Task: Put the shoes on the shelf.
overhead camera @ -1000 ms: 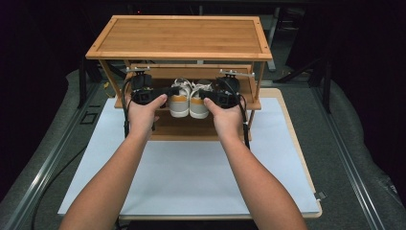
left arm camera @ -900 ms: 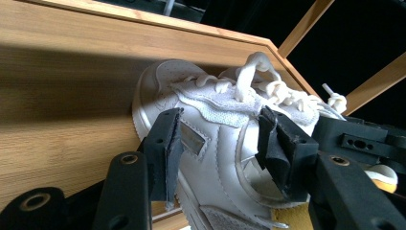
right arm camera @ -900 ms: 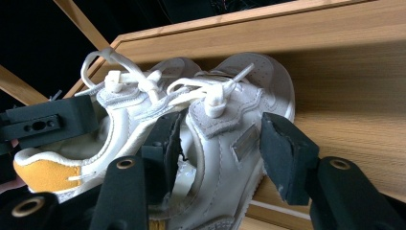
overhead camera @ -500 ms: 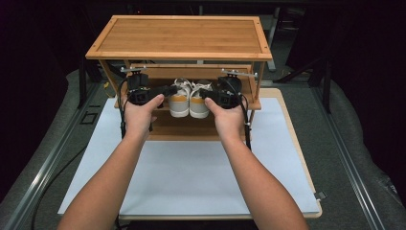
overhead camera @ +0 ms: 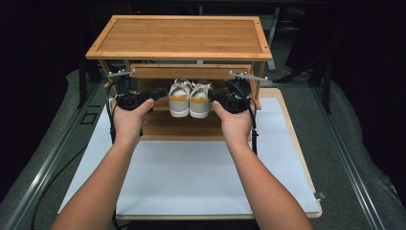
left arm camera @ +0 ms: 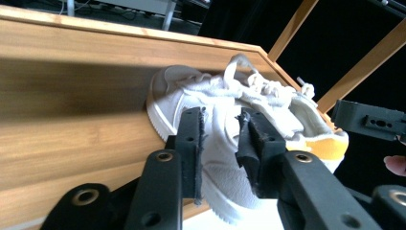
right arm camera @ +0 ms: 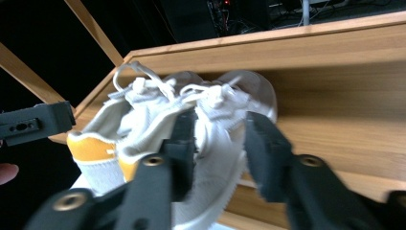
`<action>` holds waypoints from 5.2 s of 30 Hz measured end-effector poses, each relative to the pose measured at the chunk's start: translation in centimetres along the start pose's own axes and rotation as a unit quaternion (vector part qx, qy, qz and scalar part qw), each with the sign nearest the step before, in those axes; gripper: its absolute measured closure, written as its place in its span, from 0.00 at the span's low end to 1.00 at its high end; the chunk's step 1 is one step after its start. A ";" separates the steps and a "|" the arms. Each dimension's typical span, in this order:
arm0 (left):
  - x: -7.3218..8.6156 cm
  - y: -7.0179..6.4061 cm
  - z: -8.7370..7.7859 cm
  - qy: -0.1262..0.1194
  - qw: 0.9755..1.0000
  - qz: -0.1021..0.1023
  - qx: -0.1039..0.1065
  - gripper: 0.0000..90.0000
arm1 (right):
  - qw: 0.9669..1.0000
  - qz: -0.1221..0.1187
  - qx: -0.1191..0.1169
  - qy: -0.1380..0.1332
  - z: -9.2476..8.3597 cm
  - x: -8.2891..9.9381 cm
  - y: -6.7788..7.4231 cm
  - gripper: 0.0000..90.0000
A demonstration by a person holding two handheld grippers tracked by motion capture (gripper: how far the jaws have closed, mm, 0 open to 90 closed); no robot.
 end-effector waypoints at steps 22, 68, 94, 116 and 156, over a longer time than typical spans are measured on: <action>2.5 1.3 2.5 0.033 0.999 0.006 0.002 1.00 | 0.999 -0.013 0.010 0.033 2.5 2.3 -1.3 1.00; 0.1 3.6 7.0 0.023 1.000 0.005 -0.020 1.00 | 0.999 -0.001 0.030 0.009 7.2 -0.5 -3.1 1.00; -0.6 4.6 8.1 0.031 0.999 0.004 -0.026 1.00 | 0.999 -0.003 0.031 0.012 8.5 -0.9 -3.5 1.00; -0.1 4.5 7.0 0.022 1.000 -0.015 0.007 1.00 | 1.000 -0.008 0.029 0.001 7.3 -0.8 -3.2 0.97; 3.1 1.0 -0.9 0.025 0.996 0.065 0.048 0.97 | 0.999 -0.051 -0.015 -0.003 -0.4 2.7 -2.3 0.94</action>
Point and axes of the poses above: each handheld gripper's, and its own axes: z roughly forward along the jaws, x roughly out of its underside, y roughly to its left, the point moved 8 cm from there along z, roughly forward along the jaws, and after that the axes turned 3 degrees about x, right-handed, at the moved point
